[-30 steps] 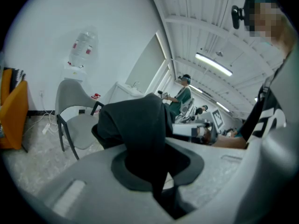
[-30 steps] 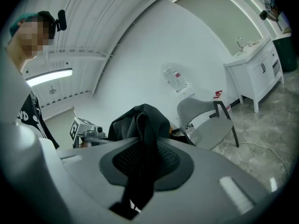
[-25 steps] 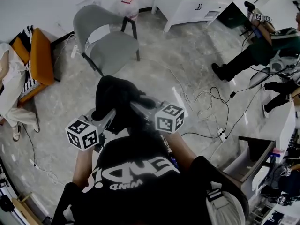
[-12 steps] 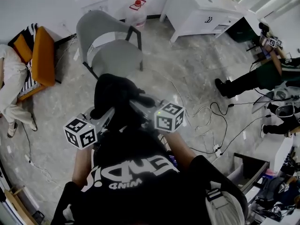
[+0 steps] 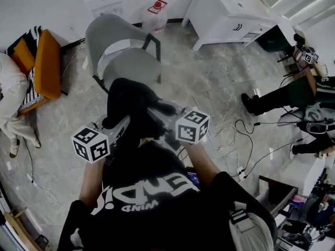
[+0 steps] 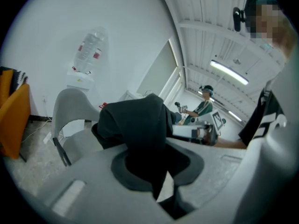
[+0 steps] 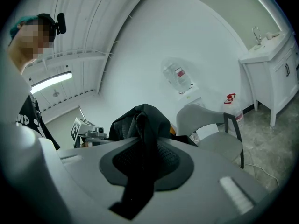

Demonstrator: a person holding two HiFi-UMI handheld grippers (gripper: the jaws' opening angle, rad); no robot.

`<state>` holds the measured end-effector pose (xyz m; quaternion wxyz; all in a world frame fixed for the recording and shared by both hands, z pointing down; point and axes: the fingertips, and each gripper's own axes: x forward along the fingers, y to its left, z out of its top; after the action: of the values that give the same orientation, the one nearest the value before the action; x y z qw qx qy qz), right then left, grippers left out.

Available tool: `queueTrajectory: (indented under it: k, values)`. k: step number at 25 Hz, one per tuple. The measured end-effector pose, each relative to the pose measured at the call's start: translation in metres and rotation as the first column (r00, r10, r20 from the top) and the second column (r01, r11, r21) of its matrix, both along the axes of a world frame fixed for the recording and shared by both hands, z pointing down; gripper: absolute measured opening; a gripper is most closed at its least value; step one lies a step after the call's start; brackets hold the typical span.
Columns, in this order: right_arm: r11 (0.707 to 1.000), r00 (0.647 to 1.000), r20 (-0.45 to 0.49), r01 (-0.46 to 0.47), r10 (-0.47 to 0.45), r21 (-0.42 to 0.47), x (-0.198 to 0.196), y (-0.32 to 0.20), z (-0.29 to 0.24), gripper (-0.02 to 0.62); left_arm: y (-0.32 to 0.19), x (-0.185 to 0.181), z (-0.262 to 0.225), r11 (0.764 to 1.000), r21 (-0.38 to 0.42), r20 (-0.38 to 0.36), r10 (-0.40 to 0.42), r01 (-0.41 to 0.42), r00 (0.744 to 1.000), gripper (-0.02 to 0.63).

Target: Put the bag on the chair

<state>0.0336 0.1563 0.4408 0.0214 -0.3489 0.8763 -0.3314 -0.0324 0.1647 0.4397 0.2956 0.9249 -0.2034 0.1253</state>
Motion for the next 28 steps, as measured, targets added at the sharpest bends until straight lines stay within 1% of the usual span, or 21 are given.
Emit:
queueTrajectory:
  k: [11,17,24,28]
  values:
    - [0.998,0.998,0.000,-0.061,0.061,-0.013,-0.006,-0.100,0.001,0.064,-0.102,-0.005,0.000,0.997,-0.043,-0.025,0.065,-0.066,0.998,0.057]
    - [0.995,0.994,-0.013,-0.104,0.104,0.006,-0.009,-0.162,-0.010,0.064,-0.165,-0.009,-0.011,0.994,-0.018,-0.033,0.105,-0.106,0.994,0.057]
    - [0.986,0.986,-0.025,-0.165,0.165,0.008,-0.014,-0.215,-0.012,0.064,-0.219,-0.015,-0.012,0.990,-0.003,-0.037,0.140,-0.140,0.989,0.057]
    - [0.986,0.984,-0.060,-0.166,0.167,0.018,-0.016,-0.243,-0.011,0.064,-0.247,-0.016,-0.011,0.990,-0.008,-0.039,0.143,-0.144,0.989,0.057]
